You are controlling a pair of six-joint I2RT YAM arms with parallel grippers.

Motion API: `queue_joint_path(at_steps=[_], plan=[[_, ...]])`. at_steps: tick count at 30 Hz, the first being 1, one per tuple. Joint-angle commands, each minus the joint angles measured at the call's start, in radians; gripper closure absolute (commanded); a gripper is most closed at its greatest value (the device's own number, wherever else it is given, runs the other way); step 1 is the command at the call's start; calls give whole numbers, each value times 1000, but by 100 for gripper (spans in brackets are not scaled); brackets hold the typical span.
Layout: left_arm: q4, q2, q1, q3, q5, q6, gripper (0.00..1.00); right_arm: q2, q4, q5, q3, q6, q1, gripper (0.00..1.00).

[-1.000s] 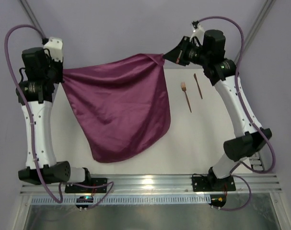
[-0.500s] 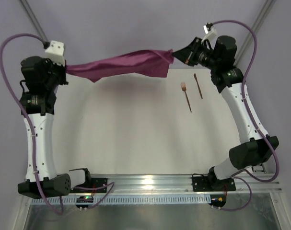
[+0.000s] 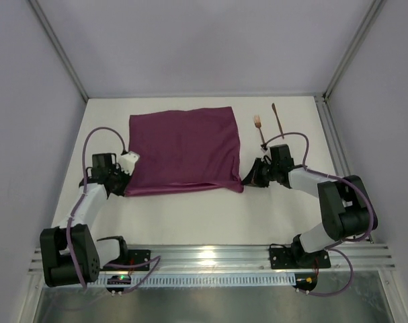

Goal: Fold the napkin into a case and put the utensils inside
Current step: Flatten out the crumpled napkin at the center of the board, then pick up the flattened napkin from the center of the board.

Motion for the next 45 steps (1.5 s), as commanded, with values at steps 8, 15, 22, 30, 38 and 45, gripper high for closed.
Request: queue_joint_path(at_steps=[8,15,22,30,38,45], plan=[[67,-180,4,-137,-57,103,100,-63,131,64,-184,18,22,94],[-28,-340,3,-176,-22,106,100,-258,-88,195,-209,-21,22,59],[-68,-355,3,-165,14,104,100,-444,-297,312,-99,-99,35,52],[-71,-358,4,-158,3,89,100,-387,-487,469,25,-208,223,51],[-88,-358,4,-121,-22,37,100,-490,-392,359,193,-568,314,48],[-85,-367,3,-119,-13,3,100,-510,-412,161,13,-1232,381,46]])
